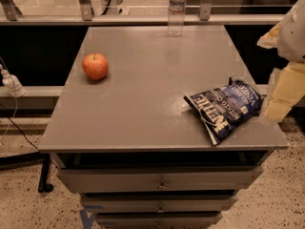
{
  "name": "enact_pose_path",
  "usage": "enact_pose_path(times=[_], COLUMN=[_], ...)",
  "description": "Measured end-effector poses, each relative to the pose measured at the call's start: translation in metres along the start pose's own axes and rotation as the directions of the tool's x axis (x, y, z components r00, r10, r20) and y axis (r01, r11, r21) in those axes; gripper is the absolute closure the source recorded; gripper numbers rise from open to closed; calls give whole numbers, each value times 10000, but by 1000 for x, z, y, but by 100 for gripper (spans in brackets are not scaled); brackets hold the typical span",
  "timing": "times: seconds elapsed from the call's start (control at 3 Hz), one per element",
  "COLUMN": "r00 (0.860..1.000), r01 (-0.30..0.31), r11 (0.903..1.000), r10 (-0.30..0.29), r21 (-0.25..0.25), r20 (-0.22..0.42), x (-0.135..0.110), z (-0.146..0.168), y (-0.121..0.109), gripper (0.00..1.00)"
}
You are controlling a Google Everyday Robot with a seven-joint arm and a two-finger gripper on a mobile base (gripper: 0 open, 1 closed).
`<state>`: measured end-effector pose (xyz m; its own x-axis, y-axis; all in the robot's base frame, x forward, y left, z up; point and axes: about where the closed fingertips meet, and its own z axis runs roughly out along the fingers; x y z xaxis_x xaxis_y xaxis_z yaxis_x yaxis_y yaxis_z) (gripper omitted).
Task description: Move blue chip bag near apple
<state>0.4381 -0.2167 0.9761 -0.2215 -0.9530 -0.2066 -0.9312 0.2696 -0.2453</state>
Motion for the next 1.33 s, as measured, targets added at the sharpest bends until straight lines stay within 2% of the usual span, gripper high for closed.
enact_pose_path(times=[0.67, 1.0, 1.33], r00=[9999, 9989, 9951], r01=[147, 360, 382], r11=[9999, 9994, 9989], r10=[-147, -360, -405], r21=[44, 4, 273], r20=[17, 306, 899], x=[3, 18, 28], z=[6, 37, 74], y=[1, -2, -26], gripper=[0, 0, 0])
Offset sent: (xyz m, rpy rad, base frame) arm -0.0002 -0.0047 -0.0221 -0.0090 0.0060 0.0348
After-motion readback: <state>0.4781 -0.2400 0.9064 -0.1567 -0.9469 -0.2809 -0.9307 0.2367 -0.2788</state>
